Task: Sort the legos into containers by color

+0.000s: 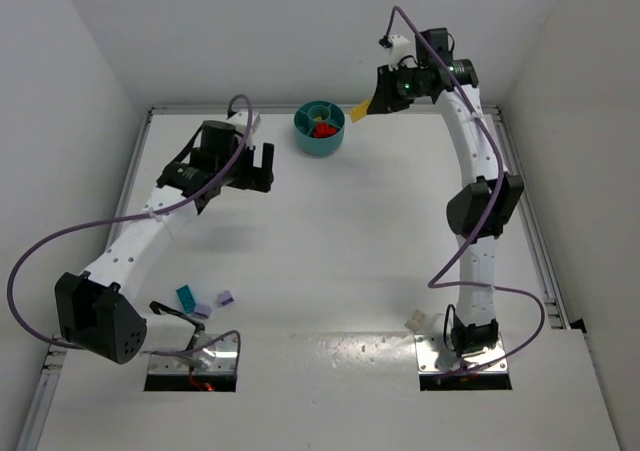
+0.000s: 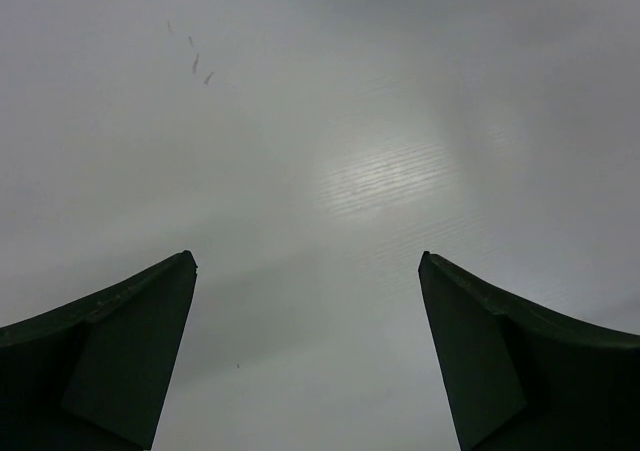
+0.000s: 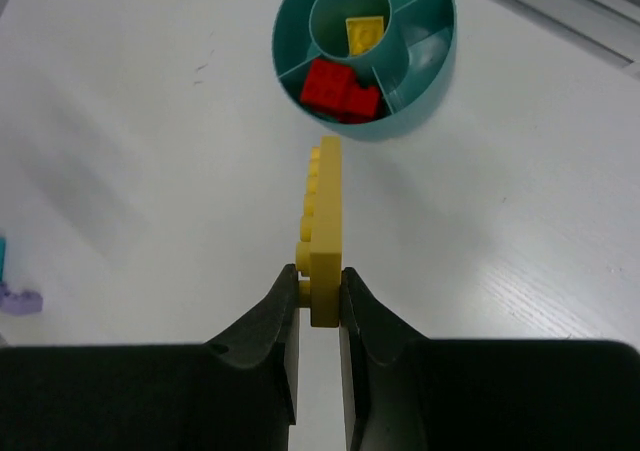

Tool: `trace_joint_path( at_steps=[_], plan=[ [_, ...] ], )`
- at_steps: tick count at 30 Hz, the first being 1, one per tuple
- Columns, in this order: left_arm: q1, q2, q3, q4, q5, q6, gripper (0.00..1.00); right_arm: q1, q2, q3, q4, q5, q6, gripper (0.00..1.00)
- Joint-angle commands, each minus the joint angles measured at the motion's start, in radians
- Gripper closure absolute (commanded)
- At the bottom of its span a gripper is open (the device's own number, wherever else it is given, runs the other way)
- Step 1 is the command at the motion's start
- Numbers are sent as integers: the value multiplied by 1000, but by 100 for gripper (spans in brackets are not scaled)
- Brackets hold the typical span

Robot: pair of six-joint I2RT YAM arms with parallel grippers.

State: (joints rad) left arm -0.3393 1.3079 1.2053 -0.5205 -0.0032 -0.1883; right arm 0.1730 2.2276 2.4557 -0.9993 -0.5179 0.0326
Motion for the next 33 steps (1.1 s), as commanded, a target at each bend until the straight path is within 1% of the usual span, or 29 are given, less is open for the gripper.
trace_joint_path(
  at_steps=[1,2,4,8,12,14,18,23,26,33],
  plan=[
    [26,-47,-16,-19,26,-5,0,34,0,8,171,64,44,100],
    [36,-47,-16,-19,26,-14,0,46,0,8,235,85,44,100],
    [36,-47,-26,-19,40,-23,0,59,12,8,284,100,53,100],
    [54,-36,-36,-9,60,-43,0,68,35,-12,454,113,115,100],
    [65,-25,-55,13,80,-54,0,86,81,-12,563,136,165,100],
    [75,-25,-55,22,89,-54,0,106,124,20,587,147,185,100],
    [85,-25,-66,31,98,-63,0,143,185,32,623,168,185,100],
    [103,-25,-85,40,117,-63,0,163,231,43,623,193,185,100],
    [112,-25,-95,40,117,-63,0,172,240,43,623,203,176,100],
    [121,-35,-115,50,138,-73,0,190,250,43,623,292,133,100]
  ],
)
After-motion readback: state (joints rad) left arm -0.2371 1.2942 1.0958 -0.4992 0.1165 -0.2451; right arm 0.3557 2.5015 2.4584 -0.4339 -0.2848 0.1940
